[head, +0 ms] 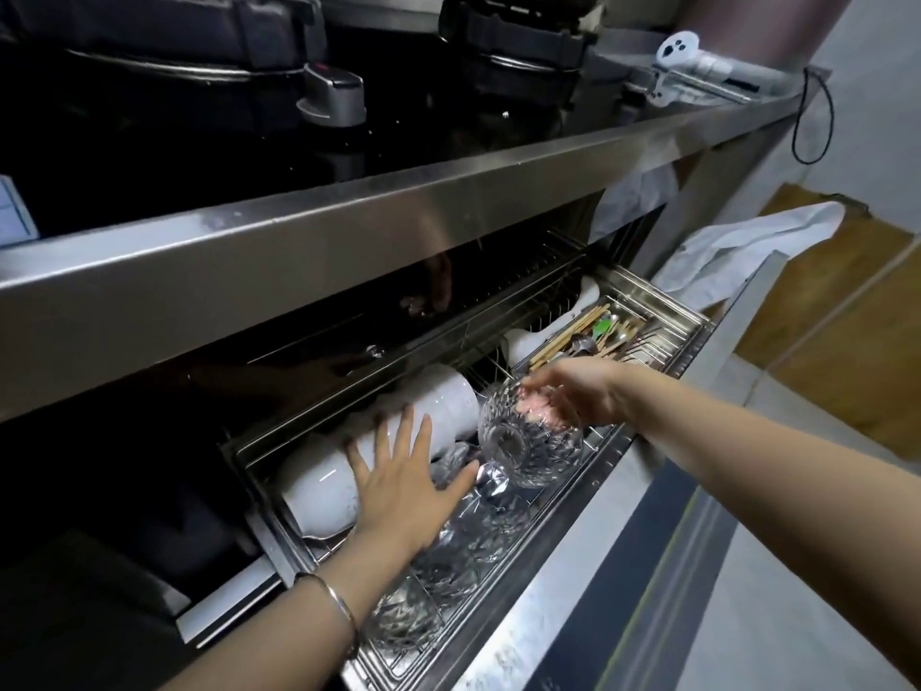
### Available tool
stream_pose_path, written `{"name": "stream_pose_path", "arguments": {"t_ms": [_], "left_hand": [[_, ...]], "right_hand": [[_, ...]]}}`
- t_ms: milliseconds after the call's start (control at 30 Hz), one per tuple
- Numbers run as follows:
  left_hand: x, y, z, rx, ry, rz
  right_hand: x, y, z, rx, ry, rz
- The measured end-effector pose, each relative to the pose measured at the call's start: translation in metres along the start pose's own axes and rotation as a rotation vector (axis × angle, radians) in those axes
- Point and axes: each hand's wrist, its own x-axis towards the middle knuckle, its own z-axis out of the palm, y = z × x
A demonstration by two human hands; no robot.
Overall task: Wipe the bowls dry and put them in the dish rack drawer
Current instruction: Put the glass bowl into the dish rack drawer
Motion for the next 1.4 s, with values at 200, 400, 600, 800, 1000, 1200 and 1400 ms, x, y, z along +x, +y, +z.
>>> {"name": "stream_pose_path", "arguments": {"t_ms": [200, 400, 600, 800, 1000, 1200, 1400], "left_hand": [[0.0, 0.001, 0.001, 0.008, 0.014, 0.004], [0.0, 0.0, 0.001, 0.017, 0.014, -0.001], [-0.001, 0.001, 0.001, 0.023, 0.017, -0.005], [-0.001, 0.002, 0.001, 0.025, 0.016, -0.006], [0.0, 0.002, 0.001, 0.025, 0.01, -0.011], [0.0, 0.002, 0.002, 0.041, 0.005, -0.011], [0.001, 0.002, 0.0, 0.041, -0.007, 0.003]], "right_hand": [[0.027, 0.002, 0.003, -0.081, -0.036, 0.116], [0.039, 0.001, 0.017, -0.222, -0.138, 0.178], [0.057, 0.002, 0.026, -0.257, -0.209, 0.251], [0.059, 0.004, 0.034, -0.364, -0.256, 0.28], [0.057, 0.006, 0.035, -0.415, -0.258, 0.26], [0.058, 0.008, 0.035, -0.412, -0.261, 0.248], [0.028, -0.001, 0.032, -0.298, -0.178, 0.111]]}}
